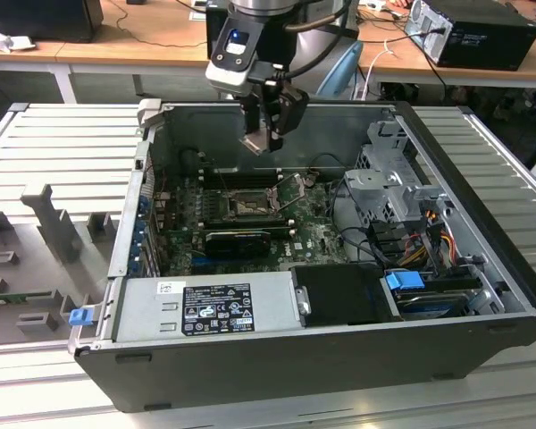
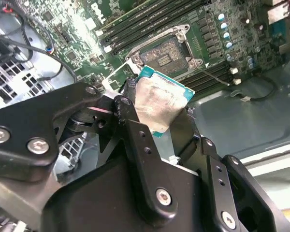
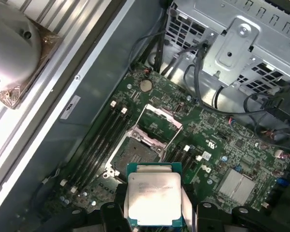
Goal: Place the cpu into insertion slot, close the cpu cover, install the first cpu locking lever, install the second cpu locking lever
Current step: 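Place the cpu into insertion slot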
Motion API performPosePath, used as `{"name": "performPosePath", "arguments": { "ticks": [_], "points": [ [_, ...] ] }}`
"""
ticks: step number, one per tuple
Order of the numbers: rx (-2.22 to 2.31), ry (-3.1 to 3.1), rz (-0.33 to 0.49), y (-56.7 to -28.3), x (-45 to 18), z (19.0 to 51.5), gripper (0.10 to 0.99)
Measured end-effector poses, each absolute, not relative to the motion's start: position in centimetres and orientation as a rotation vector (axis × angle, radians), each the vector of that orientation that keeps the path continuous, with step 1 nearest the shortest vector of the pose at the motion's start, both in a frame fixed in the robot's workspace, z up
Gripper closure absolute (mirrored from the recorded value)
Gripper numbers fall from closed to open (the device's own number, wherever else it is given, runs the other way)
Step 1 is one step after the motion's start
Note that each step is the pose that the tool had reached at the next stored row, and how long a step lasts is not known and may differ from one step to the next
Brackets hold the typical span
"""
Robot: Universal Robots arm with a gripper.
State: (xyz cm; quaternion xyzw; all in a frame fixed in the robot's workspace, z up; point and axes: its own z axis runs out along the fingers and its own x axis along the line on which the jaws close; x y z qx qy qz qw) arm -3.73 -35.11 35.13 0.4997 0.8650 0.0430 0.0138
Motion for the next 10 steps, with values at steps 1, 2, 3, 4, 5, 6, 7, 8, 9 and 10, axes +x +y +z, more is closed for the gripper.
{"name": "performPosePath", "arguments": {
  "ticks": [1, 2, 3, 4, 5, 6, 7, 8, 9, 10],
  "points": [
    [1.576, 2.682, 0.134, -35.11, -3.73, 35.10, 0.561],
    [1.598, 2.668, 0.133, -35.11, -3.73, 35.08, 0.561],
    [1.628, 2.648, 0.133, -35.11, -3.73, 35.03, 0.561],
    [1.648, 2.635, 0.132, -35.11, -3.73, 35.01, 0.561],
    [1.689, 2.608, 0.131, -35.11, -3.73, 34.93, 0.561],
    [1.727, 2.581, 0.130, -35.11, -3.73, 34.81, 0.561],
    [1.764, 2.555, 0.130, -35.11, -3.73, 34.70, 0.561],
    [1.796, 2.531, 0.129, -35.11, -3.73, 34.59, 0.561],
    [1.819, 2.514, 0.128, -35.11, -3.73, 34.50, 0.561],
    [1.839, 2.498, 0.128, -35.11, -3.73, 34.41, 0.561]
  ]
}}
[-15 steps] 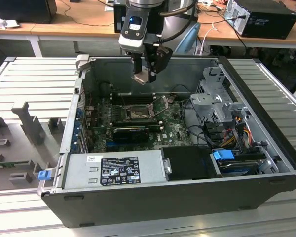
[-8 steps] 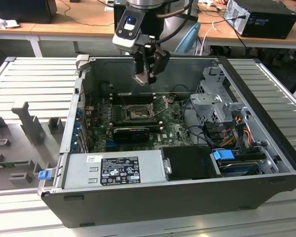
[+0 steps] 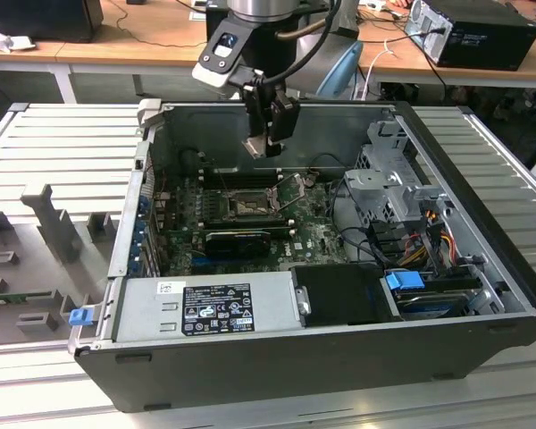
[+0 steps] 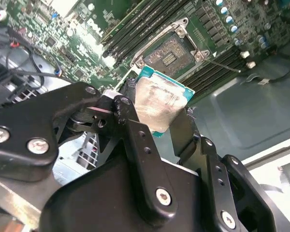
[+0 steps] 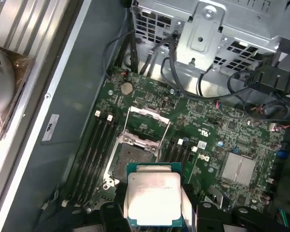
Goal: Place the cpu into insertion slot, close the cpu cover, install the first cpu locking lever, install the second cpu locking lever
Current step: 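Place the cpu into insertion slot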
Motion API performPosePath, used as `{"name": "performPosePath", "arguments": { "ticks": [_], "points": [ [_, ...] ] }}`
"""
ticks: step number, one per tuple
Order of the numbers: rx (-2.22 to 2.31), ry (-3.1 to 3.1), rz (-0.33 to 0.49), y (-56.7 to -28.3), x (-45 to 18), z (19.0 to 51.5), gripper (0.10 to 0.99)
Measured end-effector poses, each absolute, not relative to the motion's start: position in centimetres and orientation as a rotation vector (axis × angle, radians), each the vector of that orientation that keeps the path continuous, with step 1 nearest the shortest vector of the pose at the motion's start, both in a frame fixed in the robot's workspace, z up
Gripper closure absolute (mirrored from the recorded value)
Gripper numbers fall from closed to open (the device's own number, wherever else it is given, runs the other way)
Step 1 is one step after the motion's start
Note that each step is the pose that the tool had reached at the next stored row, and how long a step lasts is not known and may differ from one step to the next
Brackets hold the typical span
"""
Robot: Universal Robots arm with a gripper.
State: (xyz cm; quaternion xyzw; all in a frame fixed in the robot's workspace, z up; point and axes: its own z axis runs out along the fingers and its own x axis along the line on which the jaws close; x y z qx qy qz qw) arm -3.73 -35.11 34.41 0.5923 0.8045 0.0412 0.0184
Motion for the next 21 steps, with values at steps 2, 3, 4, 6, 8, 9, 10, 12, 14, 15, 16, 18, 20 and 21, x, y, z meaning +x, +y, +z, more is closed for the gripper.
{"name": "performPosePath", "arguments": {
  "ticks": [2, 3, 4, 6, 8, 9, 10, 12, 14, 15, 16, 18, 20, 21],
  "points": [
    [1.893, 2.458, 0.125, -35.1, -3.7, 34.1, 0.561],
    [1.914, 2.441, 0.123, -35.1, -3.7, 33.9, 0.561],
    [1.931, 2.429, 0.121, -35.1, -3.7, 33.8, 0.561],
    [1.952, 2.414, 0.119, -35.1, -3.7, 33.6, 0.561],
    [1.964, 2.405, 0.117, -35.1, -3.8, 33.2, 0.561],
    [1.968, 2.402, 0.117, -35.1, -3.8, 32.9, 0.561],
    [1.970, 2.400, 0.117, -35.1, -3.8, 32.8, 0.561],
    [1.972, 2.398, 0.117, -35.1, -3.8, 32.4, 0.561],
    [1.973, 2.398, 0.117, -35.0, -3.8, 32.0, 0.561],
    [1.972, 2.398, 0.117, -35.1, -3.8, 31.9, 0.561],
    [1.972, 2.398, 0.117, -35.1, -3.8, 31.8, 0.561],
    [1.973, 2.398, 0.116, -35.1, -3.8, 31.6, 0.561],
    [1.973, 2.399, 0.116, -35.0, -3.8, 31.5, 0.561],
    [1.974, 2.399, 0.115, -35.0, -3.8, 31.4, 0.561]
  ]
}}
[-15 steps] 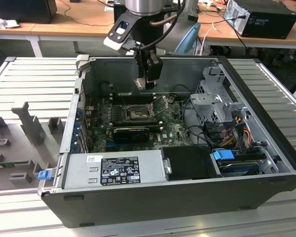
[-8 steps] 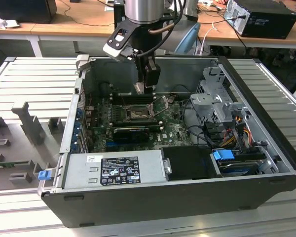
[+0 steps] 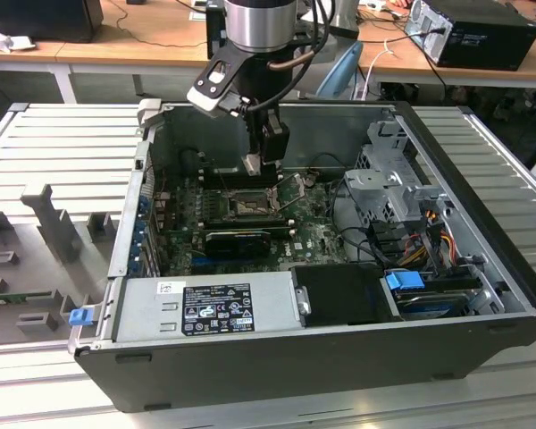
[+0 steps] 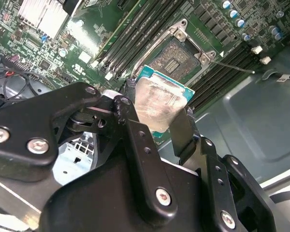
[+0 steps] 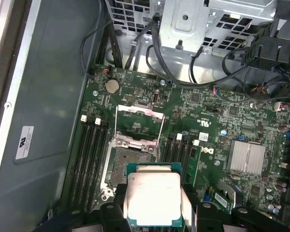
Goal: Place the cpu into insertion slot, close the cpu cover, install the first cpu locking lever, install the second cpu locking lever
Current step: 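Place the cpu into insertion slot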
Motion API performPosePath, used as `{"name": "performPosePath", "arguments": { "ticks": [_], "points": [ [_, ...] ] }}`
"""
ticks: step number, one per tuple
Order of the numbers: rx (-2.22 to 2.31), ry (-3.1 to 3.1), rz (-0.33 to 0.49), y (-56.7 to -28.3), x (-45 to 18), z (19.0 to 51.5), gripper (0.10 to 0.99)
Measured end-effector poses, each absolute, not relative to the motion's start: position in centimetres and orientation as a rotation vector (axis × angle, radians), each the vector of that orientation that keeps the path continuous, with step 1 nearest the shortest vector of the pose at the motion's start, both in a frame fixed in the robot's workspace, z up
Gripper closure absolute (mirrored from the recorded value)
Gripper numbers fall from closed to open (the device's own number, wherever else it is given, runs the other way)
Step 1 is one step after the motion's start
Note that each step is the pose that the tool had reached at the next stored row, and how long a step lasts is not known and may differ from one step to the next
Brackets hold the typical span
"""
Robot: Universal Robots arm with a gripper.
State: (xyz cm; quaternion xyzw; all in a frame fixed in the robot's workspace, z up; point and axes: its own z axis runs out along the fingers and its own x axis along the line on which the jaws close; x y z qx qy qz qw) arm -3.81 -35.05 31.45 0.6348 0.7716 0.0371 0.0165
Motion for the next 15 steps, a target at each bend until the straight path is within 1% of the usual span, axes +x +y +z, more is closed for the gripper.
{"name": "performPosePath", "arguments": {
  "ticks": [15],
  "points": [
    [1.974, 2.400, 0.114, -35.1, -3.8, 30.1, 0.561]
  ]
}}
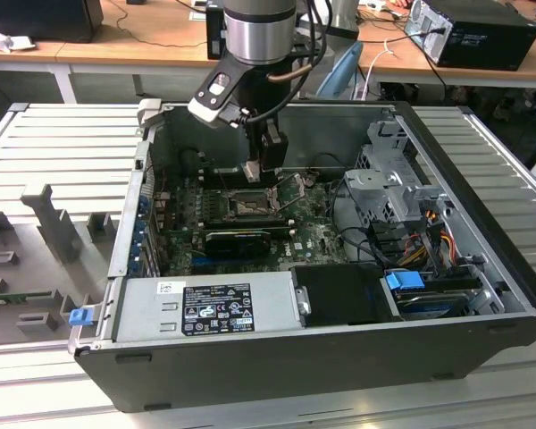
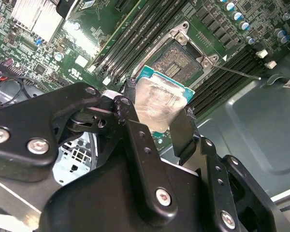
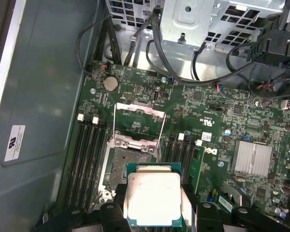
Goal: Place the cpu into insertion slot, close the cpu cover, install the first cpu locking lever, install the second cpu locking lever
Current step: 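Place the cpu into insertion slot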
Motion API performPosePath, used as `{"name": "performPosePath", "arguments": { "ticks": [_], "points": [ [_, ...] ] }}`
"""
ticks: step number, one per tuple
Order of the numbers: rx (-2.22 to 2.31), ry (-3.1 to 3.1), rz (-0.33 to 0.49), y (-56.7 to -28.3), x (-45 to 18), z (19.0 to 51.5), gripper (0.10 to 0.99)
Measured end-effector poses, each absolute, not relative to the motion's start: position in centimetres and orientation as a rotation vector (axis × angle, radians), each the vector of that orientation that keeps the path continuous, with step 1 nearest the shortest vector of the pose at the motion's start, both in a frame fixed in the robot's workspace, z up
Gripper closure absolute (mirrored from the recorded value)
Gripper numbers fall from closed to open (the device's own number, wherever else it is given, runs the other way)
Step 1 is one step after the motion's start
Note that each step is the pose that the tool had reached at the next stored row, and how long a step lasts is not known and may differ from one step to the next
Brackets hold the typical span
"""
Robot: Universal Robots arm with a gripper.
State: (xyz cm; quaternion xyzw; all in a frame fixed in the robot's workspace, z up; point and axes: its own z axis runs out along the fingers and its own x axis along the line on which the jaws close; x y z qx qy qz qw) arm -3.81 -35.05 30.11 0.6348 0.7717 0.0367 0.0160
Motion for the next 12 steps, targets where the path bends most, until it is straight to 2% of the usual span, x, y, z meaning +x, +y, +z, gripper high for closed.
{"name": "performPosePath", "arguments": {
  "ticks": [12],
  "points": [
    [1.974, 2.400, 0.114, -35.05, -3.81, 29.40, 0.561]
  ]
}}
